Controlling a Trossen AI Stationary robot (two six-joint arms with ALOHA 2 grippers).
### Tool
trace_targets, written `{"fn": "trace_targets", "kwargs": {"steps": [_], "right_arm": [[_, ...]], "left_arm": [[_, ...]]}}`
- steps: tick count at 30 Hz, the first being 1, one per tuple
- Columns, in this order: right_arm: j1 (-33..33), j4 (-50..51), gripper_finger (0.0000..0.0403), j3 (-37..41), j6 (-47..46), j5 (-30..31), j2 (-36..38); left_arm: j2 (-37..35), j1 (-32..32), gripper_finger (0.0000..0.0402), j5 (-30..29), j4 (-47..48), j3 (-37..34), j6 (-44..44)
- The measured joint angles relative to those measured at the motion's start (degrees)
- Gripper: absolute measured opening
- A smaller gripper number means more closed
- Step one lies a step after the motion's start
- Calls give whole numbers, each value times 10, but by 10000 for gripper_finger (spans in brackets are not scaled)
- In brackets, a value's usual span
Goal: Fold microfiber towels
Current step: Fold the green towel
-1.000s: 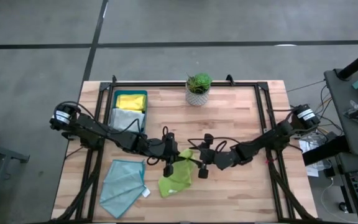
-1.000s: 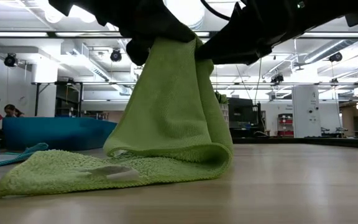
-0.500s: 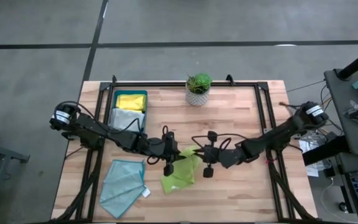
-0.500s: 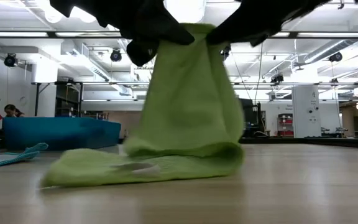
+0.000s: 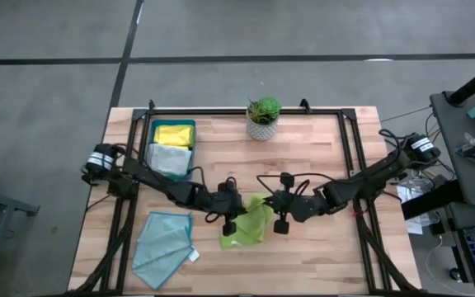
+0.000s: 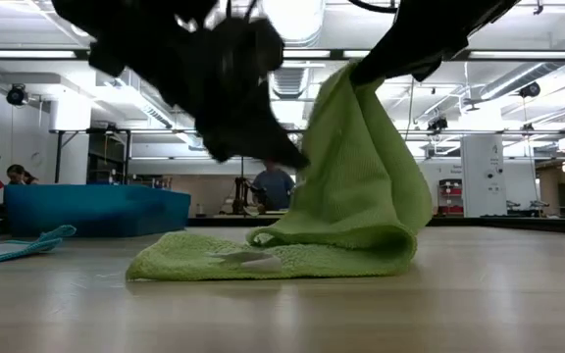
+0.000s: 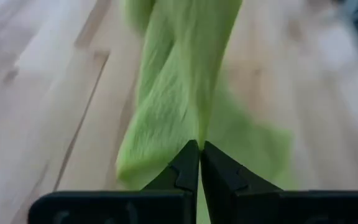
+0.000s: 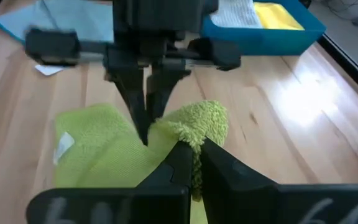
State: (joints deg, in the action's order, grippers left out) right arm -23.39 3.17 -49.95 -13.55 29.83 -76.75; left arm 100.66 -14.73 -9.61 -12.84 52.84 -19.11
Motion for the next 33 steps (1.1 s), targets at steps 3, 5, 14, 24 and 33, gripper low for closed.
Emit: {"fn": "trace_targets", "kwargs": {"steps": [3,5,14,24,33], "right_arm": [[0,-1,9,0,-8,7,7],[0,21,9,0,-27,6,14],[0,51,9,7,-63,4,9],[0,50,9,7,-61,3,7],[0,51,9,8,-60,3,5]], "left_arm": [[12,5,0,0,24,-2,0],[10,9,0,6,43,-2,-11],[11,23,92,48,50,-16,-43],[51,24,185,24,2,-29,-66],[51,13,127,48,4,-25,-57]]}}
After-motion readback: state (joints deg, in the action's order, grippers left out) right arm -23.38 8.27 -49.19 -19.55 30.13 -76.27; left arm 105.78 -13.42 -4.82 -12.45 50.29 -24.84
